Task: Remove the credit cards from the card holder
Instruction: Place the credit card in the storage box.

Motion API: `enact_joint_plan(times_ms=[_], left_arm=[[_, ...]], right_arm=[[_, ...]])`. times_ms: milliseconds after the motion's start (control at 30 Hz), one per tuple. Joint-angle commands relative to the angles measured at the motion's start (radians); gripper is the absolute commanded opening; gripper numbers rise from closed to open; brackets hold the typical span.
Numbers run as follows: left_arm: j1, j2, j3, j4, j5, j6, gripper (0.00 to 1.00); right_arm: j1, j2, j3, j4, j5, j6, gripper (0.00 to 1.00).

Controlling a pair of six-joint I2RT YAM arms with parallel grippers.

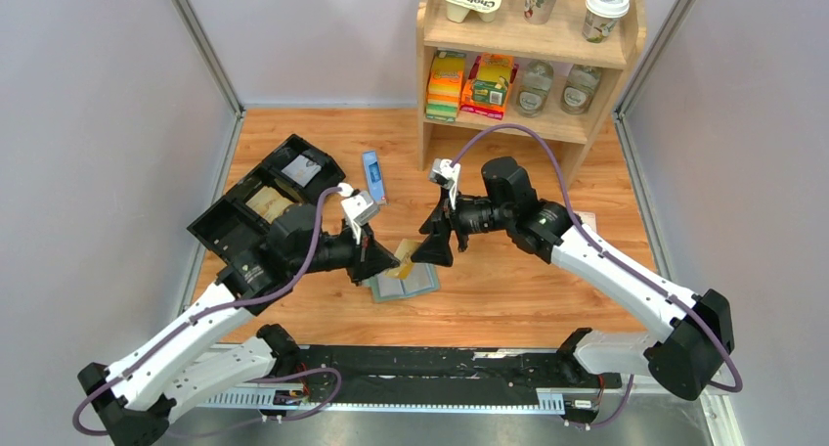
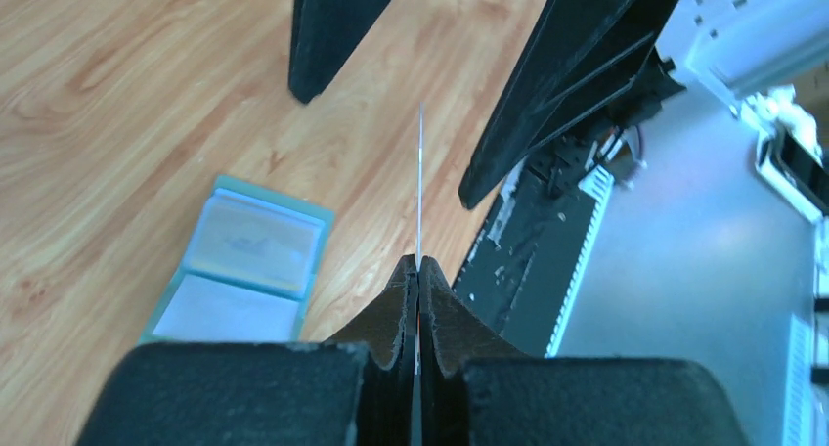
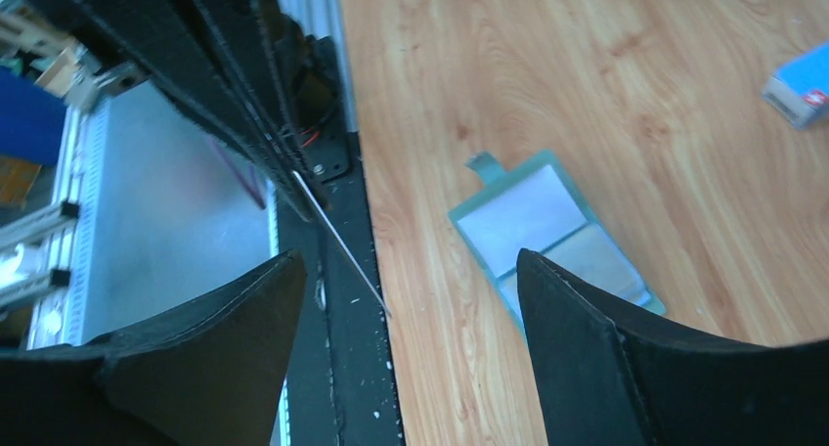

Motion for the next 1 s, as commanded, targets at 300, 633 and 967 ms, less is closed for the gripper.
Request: enact_joint_plan(times_ms=[300, 633, 967], left_arm=[[-0.001, 0.155, 0.234, -0.22, 0.17, 0.204, 0.11], [-0.002, -0.189, -0.034, 0.076, -0.367, -0.124, 0.67], [-0.001, -0.302, -0.359, 0.574, -0.314, -0.438, 0.67]], right_arm=[[0.007, -0.014, 0.046, -0.012, -0.273, -0.082, 0.0], [-0.038, -0.081, -0.169, 0.469, -0.111, 0.389, 0.0], [-0.039, -0.078, -0.329, 0.886, -0.038, 0.736, 0.0]])
